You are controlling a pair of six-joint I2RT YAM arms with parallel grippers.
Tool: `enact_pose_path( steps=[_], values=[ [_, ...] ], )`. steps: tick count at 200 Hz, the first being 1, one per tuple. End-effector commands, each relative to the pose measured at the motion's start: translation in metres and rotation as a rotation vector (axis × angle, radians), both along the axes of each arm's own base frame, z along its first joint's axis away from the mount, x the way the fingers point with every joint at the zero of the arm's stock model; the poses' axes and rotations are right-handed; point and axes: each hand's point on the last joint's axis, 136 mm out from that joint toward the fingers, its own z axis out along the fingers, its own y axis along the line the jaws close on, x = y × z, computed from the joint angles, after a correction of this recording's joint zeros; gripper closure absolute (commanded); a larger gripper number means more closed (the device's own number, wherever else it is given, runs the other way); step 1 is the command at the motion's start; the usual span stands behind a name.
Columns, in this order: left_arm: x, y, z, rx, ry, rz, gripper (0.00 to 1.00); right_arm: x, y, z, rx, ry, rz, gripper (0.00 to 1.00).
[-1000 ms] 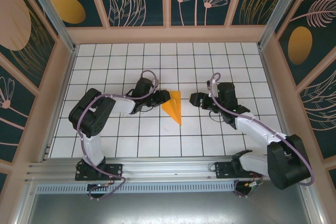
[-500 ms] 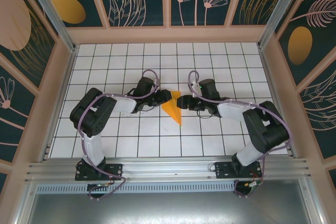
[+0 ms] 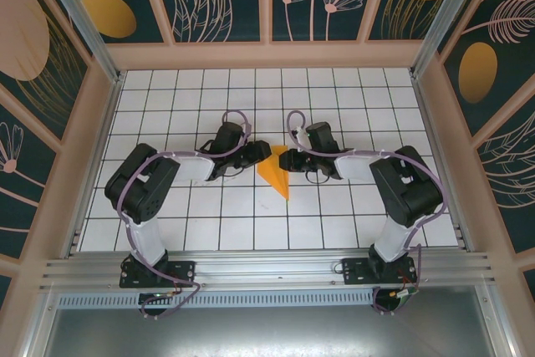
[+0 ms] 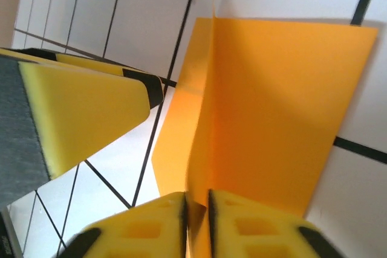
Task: Fold a paper plane with a square sheet of paper (fold left side to right side)
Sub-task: Turn over the paper at the center of the table.
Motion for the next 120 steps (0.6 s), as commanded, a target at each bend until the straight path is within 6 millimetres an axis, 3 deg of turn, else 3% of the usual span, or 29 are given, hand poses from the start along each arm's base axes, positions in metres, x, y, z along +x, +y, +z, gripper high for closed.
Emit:
enact_pose_path(
  steps=[1,15,59,120],
  values=[
    [-0.002,0.001,0.010,-0.006,-0.016,0.009,0.48,0.005,-0.003,0.014,0.075,-0.026,-0.002,0.94],
    [-0.003,-0.001,0.011,-0.019,-0.016,0.001,0.45,0.002,-0.005,0.019,0.120,-0.022,0.008,1.00],
    [-0.003,-0.016,0.010,-0.096,0.004,-0.045,0.44,-0.006,-0.011,0.020,0.185,0.006,0.010,1.00],
    [-0.002,-0.022,-0.001,-0.110,0.033,-0.057,0.43,-0.009,-0.023,0.025,0.257,0.025,-0.021,1.00]
  ],
)
